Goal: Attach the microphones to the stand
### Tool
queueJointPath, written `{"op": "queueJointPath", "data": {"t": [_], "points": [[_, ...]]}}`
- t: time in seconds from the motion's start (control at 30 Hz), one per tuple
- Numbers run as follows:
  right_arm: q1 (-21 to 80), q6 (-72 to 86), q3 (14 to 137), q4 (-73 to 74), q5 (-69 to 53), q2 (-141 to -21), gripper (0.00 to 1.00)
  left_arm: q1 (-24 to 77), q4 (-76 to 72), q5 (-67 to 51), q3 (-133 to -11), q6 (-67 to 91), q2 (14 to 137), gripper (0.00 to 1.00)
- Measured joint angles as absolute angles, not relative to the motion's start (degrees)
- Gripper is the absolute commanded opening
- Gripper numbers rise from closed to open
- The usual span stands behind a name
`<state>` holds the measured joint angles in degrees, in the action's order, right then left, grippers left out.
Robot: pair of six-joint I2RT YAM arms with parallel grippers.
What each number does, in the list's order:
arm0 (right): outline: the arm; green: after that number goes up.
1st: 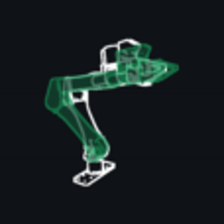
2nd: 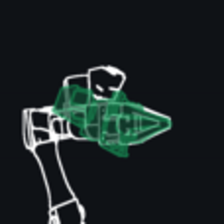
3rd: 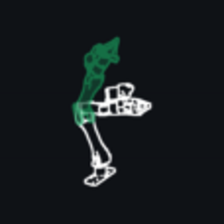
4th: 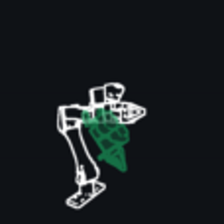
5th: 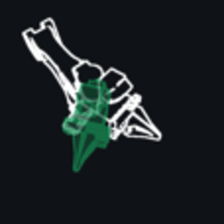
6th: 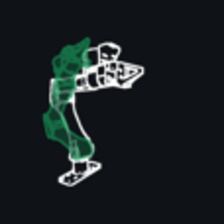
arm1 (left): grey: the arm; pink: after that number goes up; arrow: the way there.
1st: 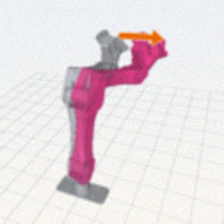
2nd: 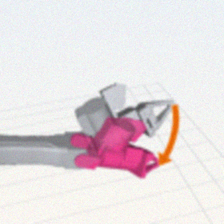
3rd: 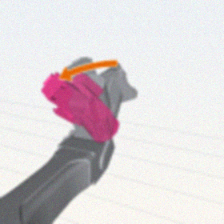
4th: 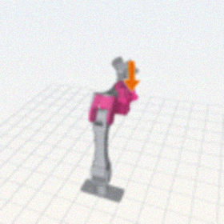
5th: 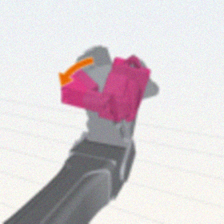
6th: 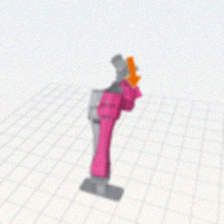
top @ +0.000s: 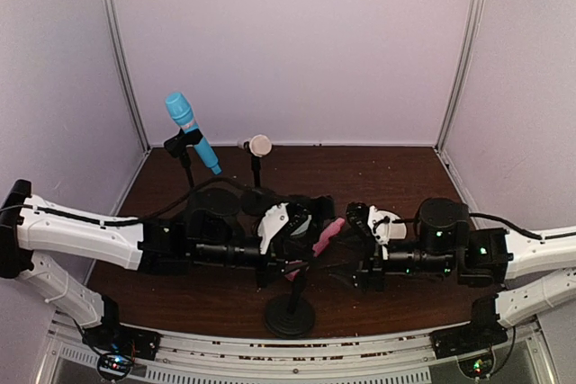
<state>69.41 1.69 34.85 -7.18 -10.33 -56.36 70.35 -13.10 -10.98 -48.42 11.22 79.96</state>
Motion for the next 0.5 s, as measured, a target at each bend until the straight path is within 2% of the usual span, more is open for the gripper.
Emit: {"op": "queueJointPath", "data": {"t": [0.27,0.5], "points": [[69.4,-4.6,47.0,7.2,0.5,-67.8,0.61,70.0,-10.6,-5.0,-41.0,11.2,68.0,0.00],[69.4,-10.0,57.8,16.9,1.6,-80.0,0.68,68.8,-8.8,1.1,-34.7,11.3,61.1,0.00]]}}
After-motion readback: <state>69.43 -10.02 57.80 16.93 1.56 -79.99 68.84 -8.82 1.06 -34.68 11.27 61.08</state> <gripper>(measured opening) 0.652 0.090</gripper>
